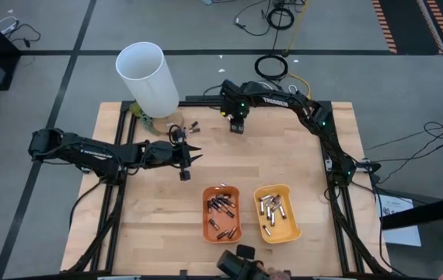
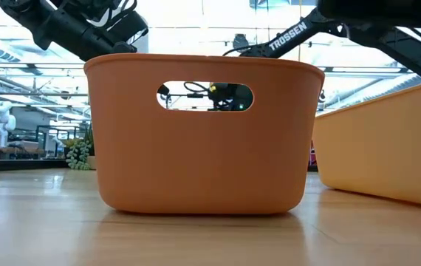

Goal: Sort batteries

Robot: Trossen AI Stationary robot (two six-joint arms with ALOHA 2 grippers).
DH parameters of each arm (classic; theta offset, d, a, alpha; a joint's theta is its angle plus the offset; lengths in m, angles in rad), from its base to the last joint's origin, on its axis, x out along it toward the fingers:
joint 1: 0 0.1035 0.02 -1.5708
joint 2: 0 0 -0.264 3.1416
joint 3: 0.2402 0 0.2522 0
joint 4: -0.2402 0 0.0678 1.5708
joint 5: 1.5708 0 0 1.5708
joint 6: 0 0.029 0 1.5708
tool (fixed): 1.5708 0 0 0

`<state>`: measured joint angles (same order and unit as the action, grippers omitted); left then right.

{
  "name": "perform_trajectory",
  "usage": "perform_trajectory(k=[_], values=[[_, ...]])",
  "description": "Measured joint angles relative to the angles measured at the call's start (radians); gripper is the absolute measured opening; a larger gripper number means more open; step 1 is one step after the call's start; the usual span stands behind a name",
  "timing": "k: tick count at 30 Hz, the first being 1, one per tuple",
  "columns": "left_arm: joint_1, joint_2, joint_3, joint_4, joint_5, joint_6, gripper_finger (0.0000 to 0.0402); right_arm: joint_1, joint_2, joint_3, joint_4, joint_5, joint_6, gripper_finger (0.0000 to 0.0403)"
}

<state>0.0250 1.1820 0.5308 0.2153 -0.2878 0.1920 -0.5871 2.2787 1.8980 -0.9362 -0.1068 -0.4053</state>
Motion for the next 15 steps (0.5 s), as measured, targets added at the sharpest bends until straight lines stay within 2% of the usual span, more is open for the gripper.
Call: perform_trajectory(k=[8, 15], values=[[0.0, 0.0, 0.0, 0.0, 0.0, -0.001, 0.0113, -0.029, 0.014, 0.007, 0.028, -0.01, 0.186, 0.014], [0.0, 0.0, 0.0, 0.004, 0.0, -0.003, 0.0113, -0.039, 0.08, 0.01, 0.067, -0.077, 0.275, 0.014]])
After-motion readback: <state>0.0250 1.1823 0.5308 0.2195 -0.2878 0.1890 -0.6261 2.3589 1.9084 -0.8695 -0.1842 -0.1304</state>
